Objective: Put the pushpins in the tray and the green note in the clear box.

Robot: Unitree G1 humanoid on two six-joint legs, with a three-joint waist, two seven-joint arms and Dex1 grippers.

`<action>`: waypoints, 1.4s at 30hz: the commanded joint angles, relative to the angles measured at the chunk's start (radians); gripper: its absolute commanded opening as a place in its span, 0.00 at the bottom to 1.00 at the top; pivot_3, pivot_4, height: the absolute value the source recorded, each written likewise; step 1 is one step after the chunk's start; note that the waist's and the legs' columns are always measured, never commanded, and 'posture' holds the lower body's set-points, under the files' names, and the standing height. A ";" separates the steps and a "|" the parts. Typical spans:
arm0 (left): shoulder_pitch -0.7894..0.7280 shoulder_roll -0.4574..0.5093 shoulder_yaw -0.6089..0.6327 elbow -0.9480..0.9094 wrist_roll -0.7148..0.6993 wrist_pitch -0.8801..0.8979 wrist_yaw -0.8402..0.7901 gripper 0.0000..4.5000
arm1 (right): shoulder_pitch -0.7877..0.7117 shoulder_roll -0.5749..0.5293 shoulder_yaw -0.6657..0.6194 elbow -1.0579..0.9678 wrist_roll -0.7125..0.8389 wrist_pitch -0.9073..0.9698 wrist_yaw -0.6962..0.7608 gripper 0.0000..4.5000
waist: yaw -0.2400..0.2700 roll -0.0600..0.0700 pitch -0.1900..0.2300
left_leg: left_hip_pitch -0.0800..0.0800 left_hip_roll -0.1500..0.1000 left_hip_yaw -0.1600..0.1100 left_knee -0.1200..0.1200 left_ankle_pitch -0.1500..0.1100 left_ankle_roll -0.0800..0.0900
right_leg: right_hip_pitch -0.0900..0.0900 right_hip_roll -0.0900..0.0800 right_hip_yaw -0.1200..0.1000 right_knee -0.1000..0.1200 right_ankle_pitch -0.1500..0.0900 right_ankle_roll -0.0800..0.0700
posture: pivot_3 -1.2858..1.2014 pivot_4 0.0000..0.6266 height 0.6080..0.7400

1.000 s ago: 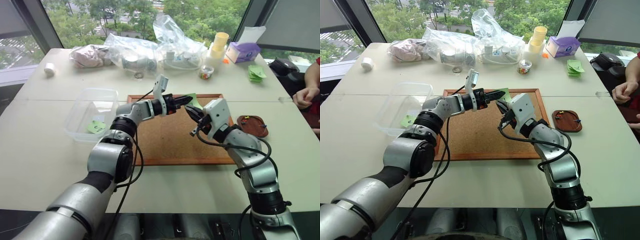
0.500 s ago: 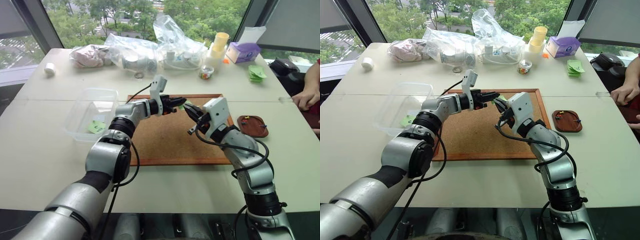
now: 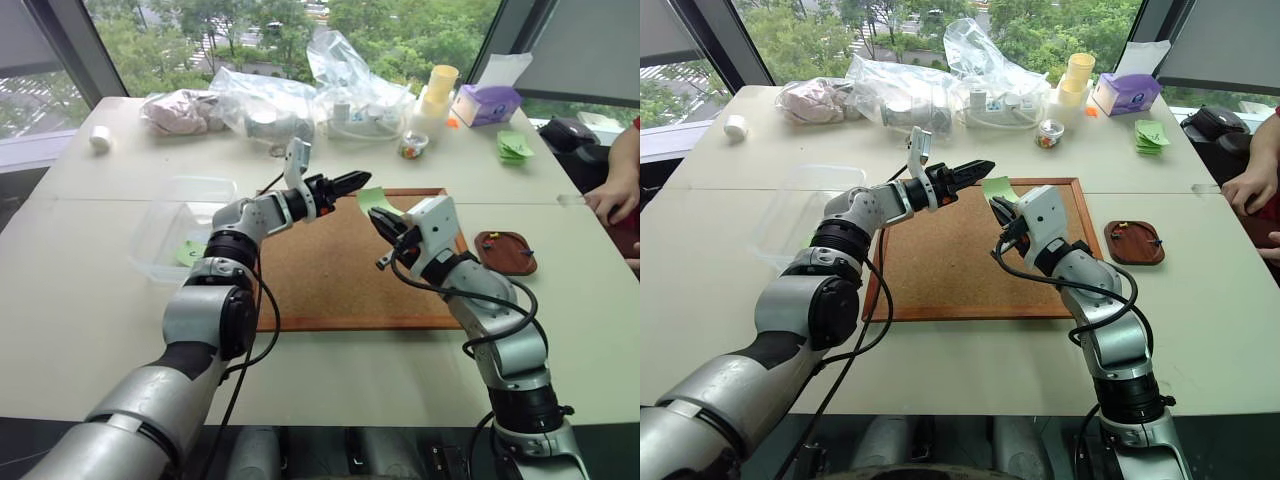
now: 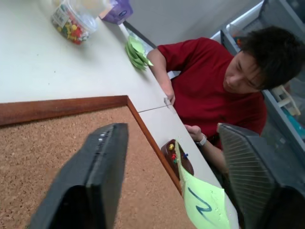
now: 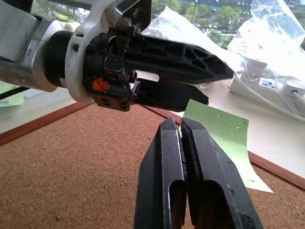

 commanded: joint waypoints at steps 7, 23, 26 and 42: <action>0.033 0.015 0.004 -0.116 -0.042 0.107 0.028 0.99 | -0.021 -0.010 -0.021 -0.011 -0.012 -0.045 -0.006 0.00 | -0.002 0.000 0.000 | 0.000 0.000 0.000 0.000 0.000 0.000 | 0.000 0.000 0.000 0.001 0.000 0.000 | 0.52 0.24 0.99; 0.030 -0.115 0.061 -0.132 -0.125 0.176 0.162 0.87 | -0.036 -0.011 -0.007 -0.026 -0.029 -0.057 -0.007 0.00 | -0.003 0.000 0.000 | 0.001 0.000 0.000 0.001 0.000 0.000 | 0.001 0.000 0.000 0.001 0.000 0.000 | 0.52 0.24 0.99; 0.020 -0.127 0.061 -0.112 -0.121 0.136 0.168 0.58 | -0.031 -0.010 -0.006 -0.034 -0.033 -0.056 -0.007 0.00 | -0.001 0.000 0.000 | 0.001 -0.001 0.000 0.001 0.001 -0.001 | 0.001 0.001 0.000 0.001 0.000 0.000 | 0.52 0.24 0.99; 0.056 -0.074 -0.081 -0.162 -0.027 0.001 0.025 0.01 | -0.027 0.046 -0.035 -0.033 -0.005 -0.047 -0.058 0.00 | -0.001 0.000 0.000 | 0.001 -0.001 0.000 0.001 0.001 -0.001 | 0.001 0.000 0.000 0.002 0.000 0.000 | 0.52 0.24 0.99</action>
